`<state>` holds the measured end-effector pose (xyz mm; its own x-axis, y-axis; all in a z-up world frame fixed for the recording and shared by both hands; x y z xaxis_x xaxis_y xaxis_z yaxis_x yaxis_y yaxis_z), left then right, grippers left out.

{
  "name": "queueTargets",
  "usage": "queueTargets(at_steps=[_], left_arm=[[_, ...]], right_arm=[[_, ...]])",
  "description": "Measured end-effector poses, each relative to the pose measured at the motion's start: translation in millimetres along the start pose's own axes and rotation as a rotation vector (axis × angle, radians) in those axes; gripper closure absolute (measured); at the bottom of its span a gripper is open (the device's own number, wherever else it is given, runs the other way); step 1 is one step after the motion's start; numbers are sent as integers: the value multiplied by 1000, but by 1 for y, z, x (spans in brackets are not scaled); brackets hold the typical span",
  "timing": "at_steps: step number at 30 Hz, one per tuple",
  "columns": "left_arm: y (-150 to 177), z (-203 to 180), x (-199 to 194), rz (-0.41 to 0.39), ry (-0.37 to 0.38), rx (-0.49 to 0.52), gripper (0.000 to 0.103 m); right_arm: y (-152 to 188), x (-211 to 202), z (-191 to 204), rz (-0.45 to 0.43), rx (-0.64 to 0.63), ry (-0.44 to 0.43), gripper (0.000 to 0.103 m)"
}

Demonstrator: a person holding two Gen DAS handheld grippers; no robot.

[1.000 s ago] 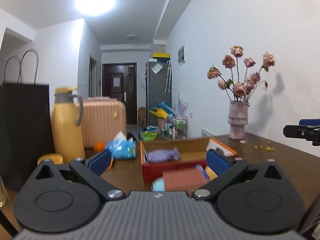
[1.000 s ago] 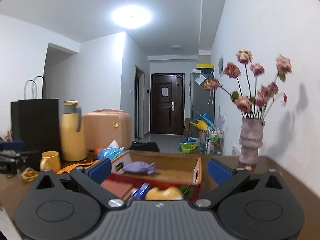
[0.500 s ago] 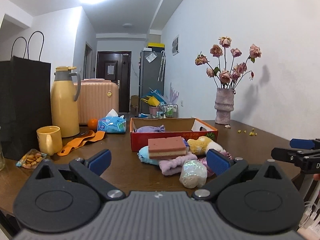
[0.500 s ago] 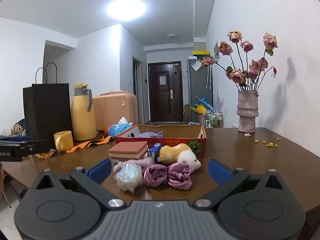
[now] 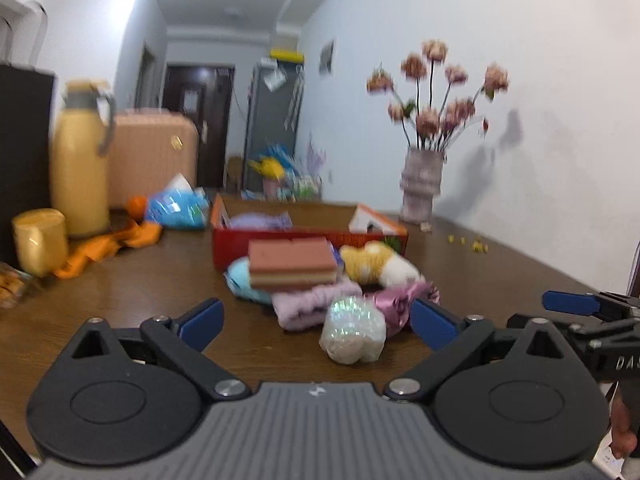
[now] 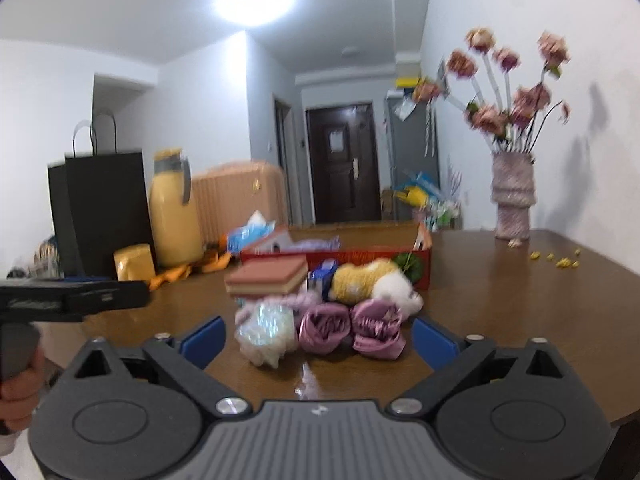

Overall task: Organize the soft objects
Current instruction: 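Grasp the iridescent wrapped ball with the left tool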

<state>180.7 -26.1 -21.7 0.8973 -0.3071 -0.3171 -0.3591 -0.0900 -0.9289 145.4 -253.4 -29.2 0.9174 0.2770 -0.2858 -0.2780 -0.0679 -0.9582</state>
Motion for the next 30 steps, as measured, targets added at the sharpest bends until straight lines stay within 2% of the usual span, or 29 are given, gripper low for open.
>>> queueTargets(at_steps=[6,8,10,12,14,18,20,25,30], left_arm=[[12,0,72,149,81,-60,31],[16,3,89,189,119,-114,41],[18,8,104,234,154,-178,60],[20,13,114,264,196,-227,68],[22,17,120,281,235,-255,71],[24,25,127,312,266,-320,82],[26,27,131,326,276,-342,85],[27,31,132,313,259,-327,90],[26,28,125,304,248,-303,92]], right_arm=[[14,56,-6,102,108,-71,35],[17,73,-7,124,150,-96,44],[19,87,-8,137,172,-102,49],[18,100,-7,148,180,-106,55],[16,112,-6,152,208,-129,60],[14,136,-2,171,263,-177,65],[15,148,2,193,251,-171,74],[16,164,10,206,247,-204,81],[14,161,21,211,205,-201,89]])
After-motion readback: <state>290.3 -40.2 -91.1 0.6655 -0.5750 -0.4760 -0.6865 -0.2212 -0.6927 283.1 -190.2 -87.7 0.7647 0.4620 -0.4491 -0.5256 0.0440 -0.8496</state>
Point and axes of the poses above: each gripper's, at about its wrist camera, not at the fingertips, and x roughly the way its jaws point, z to its left, y to its underside, the point moved 7 cm from there along x, roughly the way its jaws point, and after that the axes turned 5 degrees about -x, right-handed, at the moved point
